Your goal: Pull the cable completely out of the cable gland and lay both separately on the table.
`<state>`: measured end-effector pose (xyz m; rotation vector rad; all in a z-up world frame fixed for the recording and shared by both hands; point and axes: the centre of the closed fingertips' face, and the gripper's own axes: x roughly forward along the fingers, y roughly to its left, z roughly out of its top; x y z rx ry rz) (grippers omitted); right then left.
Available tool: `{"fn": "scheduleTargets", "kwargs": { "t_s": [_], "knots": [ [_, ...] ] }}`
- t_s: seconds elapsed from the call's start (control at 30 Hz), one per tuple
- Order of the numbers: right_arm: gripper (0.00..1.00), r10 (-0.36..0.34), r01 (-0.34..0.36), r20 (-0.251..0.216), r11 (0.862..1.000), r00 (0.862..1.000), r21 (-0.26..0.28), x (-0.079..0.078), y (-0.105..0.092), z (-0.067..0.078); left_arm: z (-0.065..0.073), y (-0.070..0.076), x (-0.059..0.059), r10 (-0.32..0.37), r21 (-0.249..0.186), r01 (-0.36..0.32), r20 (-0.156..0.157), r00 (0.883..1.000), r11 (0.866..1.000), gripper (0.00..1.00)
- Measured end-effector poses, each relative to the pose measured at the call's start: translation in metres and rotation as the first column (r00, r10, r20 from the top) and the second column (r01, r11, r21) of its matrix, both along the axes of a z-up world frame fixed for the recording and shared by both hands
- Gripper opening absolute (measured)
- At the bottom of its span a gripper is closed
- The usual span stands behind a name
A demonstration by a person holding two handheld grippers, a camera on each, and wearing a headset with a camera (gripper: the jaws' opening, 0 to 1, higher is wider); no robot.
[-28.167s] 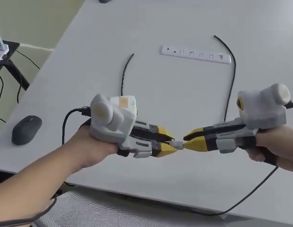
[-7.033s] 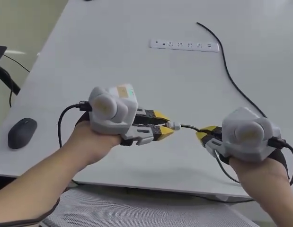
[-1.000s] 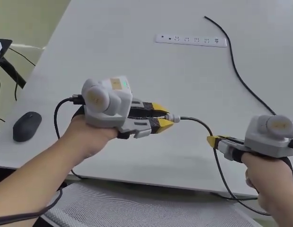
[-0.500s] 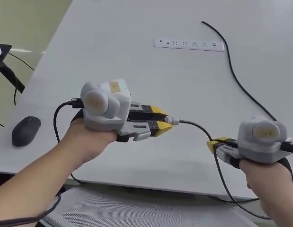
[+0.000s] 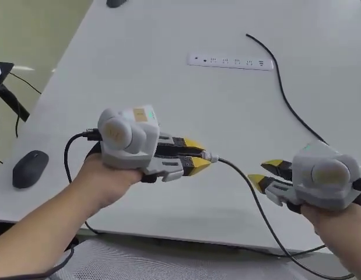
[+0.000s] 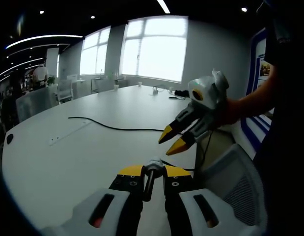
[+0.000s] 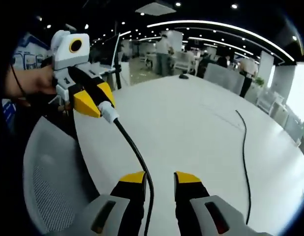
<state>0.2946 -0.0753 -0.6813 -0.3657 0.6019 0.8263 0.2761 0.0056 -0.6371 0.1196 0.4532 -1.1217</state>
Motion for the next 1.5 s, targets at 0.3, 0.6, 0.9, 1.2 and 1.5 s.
{"fn": "scheduleTargets", "kwargs": {
  "t_s": [0.3, 0.6, 0.9, 1.2, 1.5],
  "knots": [
    [0.22, 0.185, -0.183, 0.079, 0.983, 0.980, -0.027, -0.002, 0.042, 0.022, -0.002, 0.004, 0.000, 0.006, -0.002, -0.006, -0.008, 1.000, 1.000, 0.15],
    [0.12, 0.323, -0.314, 0.100, 0.945, 0.941, -0.096, -0.013, 0.068, 0.016, -0.001, 0.003, -0.004, 0.008, -0.008, -0.008, -0.013, 1.000, 1.000, 0.15],
    [0.06, 0.345, -0.334, 0.102, 0.936, 0.933, -0.111, -0.014, 0.075, 0.012, 0.000, 0.001, -0.005, 0.004, -0.013, -0.004, -0.016, 1.000, 1.000, 0.15],
    [0.02, 0.341, -0.334, 0.094, 0.938, 0.935, -0.090, -0.017, 0.074, 0.008, -0.001, -0.002, -0.007, -0.004, -0.014, 0.004, -0.018, 1.000, 1.000, 0.15],
    [0.00, 0.325, -0.318, 0.100, 0.945, 0.941, -0.075, -0.015, 0.073, 0.009, -0.001, -0.004, -0.005, -0.003, -0.018, 0.003, -0.017, 1.000, 1.000, 0.15]
  ]
}}
